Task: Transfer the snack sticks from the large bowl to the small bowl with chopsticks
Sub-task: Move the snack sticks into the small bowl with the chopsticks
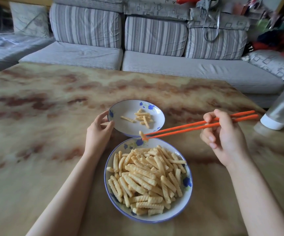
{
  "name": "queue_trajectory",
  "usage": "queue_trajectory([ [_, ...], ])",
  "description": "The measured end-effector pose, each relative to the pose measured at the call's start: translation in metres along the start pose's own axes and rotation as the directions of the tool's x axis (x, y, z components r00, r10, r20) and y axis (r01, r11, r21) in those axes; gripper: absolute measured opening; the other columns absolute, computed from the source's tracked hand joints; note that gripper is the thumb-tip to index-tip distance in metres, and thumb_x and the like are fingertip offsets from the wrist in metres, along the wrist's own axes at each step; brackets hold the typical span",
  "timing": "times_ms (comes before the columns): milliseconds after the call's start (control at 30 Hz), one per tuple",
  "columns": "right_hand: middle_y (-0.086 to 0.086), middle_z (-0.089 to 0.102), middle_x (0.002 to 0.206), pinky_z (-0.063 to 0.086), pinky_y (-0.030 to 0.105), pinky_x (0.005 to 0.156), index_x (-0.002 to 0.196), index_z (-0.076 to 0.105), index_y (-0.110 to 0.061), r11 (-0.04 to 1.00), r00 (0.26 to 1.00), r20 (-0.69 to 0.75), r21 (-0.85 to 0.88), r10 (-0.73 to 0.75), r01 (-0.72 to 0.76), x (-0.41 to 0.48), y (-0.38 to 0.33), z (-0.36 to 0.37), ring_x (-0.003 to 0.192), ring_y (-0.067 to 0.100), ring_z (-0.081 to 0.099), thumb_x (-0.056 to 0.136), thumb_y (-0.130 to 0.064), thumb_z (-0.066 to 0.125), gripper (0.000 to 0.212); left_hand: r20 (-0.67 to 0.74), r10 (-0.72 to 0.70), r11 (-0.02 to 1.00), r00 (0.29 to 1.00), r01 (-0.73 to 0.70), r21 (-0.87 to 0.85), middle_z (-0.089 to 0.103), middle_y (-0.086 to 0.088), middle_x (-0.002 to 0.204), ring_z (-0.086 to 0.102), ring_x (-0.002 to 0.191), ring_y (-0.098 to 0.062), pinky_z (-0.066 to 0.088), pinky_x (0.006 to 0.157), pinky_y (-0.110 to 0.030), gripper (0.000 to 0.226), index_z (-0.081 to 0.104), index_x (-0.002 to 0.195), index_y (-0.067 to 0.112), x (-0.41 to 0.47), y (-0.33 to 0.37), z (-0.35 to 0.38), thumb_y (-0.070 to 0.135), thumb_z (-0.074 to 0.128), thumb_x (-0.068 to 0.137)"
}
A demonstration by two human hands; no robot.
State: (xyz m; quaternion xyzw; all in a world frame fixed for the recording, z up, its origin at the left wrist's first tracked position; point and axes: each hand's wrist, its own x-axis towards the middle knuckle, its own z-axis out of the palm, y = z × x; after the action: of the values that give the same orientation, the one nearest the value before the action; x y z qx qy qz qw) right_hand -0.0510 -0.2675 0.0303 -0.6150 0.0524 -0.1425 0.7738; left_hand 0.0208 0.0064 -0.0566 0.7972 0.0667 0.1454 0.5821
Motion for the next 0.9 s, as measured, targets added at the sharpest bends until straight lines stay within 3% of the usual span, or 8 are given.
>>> queue_trajectory([
  [167, -0.005, 0.052, 0.058, 0.018, 0.018, 0.034, 0.068, 0.042, -0.011, 0.985, 0.986, -0.159, 0.16, -0.044, 0.069, 0.015, -0.001, 0.011, 0.03, 0.01, 0.03, 0.099, -0.016, 0.034, 0.032, -0.005, 0.007, 1.0, 1.0, -0.007, 0.005, 0.069, 0.005, 0.103, 0.068, 0.084, -0.019, 0.053, 0.084, -0.033, 0.038, 0.06, 0.126, 0.029, 0.001, 0.0, 0.0, 0.02, 0.059, 0.089],
  [233, -0.004, 0.05, 0.047, 0.019, 0.017, 0.034, 0.066, 0.045, -0.011, 0.99, 0.979, -0.188, 0.104, -0.076, 0.097, 0.024, 0.005, 0.021, 0.029, 0.012, 0.032, 0.099, -0.015, 0.035, 0.034, -0.005, 0.009, 1.0, 1.0, -0.009, 0.006, 0.069, 0.004, 0.104, 0.068, 0.086, -0.019, 0.052, 0.085, -0.033, 0.038, 0.06, 0.126, 0.028, 0.001, -0.001, 0.0, 0.02, 0.059, 0.089],
  [367, -0.002, 0.042, 0.035, 0.023, 0.016, 0.034, 0.065, 0.047, -0.01, 0.994, 0.98, -0.164, -0.022, -0.109, 0.107, 0.039, 0.022, 0.04, 0.028, 0.014, 0.033, 0.098, -0.016, 0.034, 0.036, -0.004, 0.004, 1.0, 1.0, -0.004, 0.007, 0.069, 0.004, 0.103, 0.068, 0.086, -0.02, 0.053, 0.086, -0.035, 0.04, 0.06, 0.128, 0.028, 0.001, -0.001, 0.0, 0.021, 0.059, 0.089],
  [667, 0.002, 0.045, 0.036, 0.028, 0.021, 0.037, 0.067, 0.051, -0.011, 0.982, 0.988, -0.118, -0.171, -0.104, 0.083, 0.053, 0.045, 0.063, 0.03, 0.018, 0.035, 0.097, -0.019, 0.035, 0.034, -0.001, 0.003, 1.0, 1.0, -0.003, 0.016, 0.068, 0.004, 0.101, 0.068, 0.085, -0.02, 0.051, 0.083, -0.03, 0.04, 0.059, 0.129, 0.028, 0.001, -0.001, 0.0, 0.021, 0.059, 0.089],
  [900, 0.002, 0.042, 0.035, 0.022, 0.017, 0.035, 0.068, 0.051, -0.011, 0.989, 0.989, -0.075, -0.078, -0.13, 0.124, 0.035, 0.021, 0.037, 0.028, 0.017, 0.032, 0.1, -0.024, 0.034, 0.038, -0.003, 0.01, 1.0, 1.0, -0.01, 0.015, 0.068, 0.006, 0.099, 0.068, 0.082, -0.018, 0.052, 0.083, -0.032, 0.04, 0.059, 0.129, 0.028, 0.001, -0.001, 0.0, 0.021, 0.059, 0.089],
])
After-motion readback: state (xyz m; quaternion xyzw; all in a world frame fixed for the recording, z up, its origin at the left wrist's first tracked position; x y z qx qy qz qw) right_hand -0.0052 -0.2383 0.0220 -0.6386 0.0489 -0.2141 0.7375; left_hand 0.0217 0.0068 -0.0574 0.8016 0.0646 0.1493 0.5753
